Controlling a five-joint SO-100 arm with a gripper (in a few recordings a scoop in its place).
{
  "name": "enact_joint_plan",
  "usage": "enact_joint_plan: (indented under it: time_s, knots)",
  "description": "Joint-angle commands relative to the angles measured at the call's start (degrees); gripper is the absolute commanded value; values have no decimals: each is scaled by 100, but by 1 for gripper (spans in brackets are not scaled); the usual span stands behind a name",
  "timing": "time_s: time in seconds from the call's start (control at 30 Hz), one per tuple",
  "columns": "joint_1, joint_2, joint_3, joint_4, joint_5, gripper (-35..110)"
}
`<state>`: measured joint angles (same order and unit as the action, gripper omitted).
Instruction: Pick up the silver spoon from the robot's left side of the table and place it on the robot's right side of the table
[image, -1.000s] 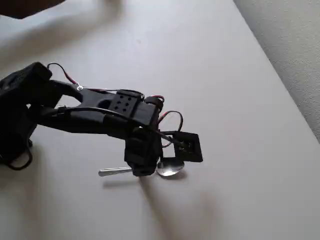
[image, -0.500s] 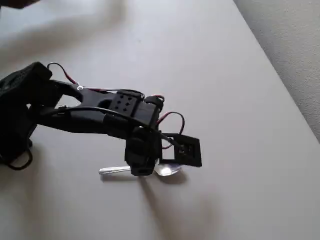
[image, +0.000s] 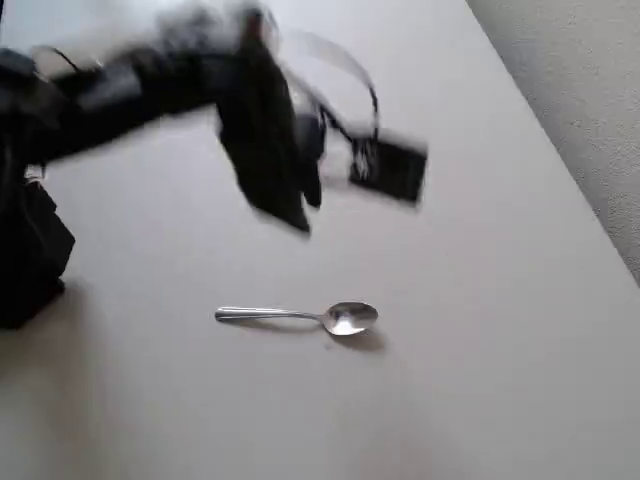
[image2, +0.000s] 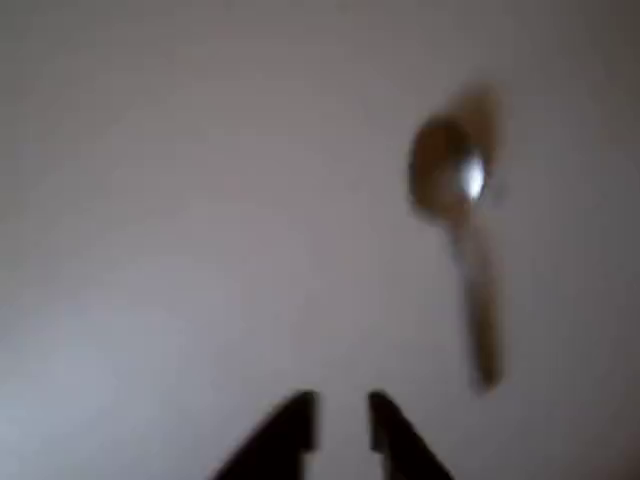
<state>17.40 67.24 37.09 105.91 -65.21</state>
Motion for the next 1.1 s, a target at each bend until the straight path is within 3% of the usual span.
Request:
enact_joint_plan:
  time_s: [0.0,0.07,0.17,0.37,0.53,0.6,0.7,0.9,1.07]
  knots:
    - [-773,2259,1055,-79,3006,-2]
    - [-1002,3313,2232,-624,3753,-2]
    - [-1310,5774,5282,-2496,5001,-2]
    - [-1556,9589,10072,-4896,5019,-2]
    - [-1169,11048,12041,-4922,4649,-2]
    - [-1063,11971,12700,-4491,4597,-2]
    - [-879,12146,12981,-3850,4790,-2]
    - [-624,12146,13307,-3428,6100,-2]
    - [-650,12146,13298,-3349,6170,-1]
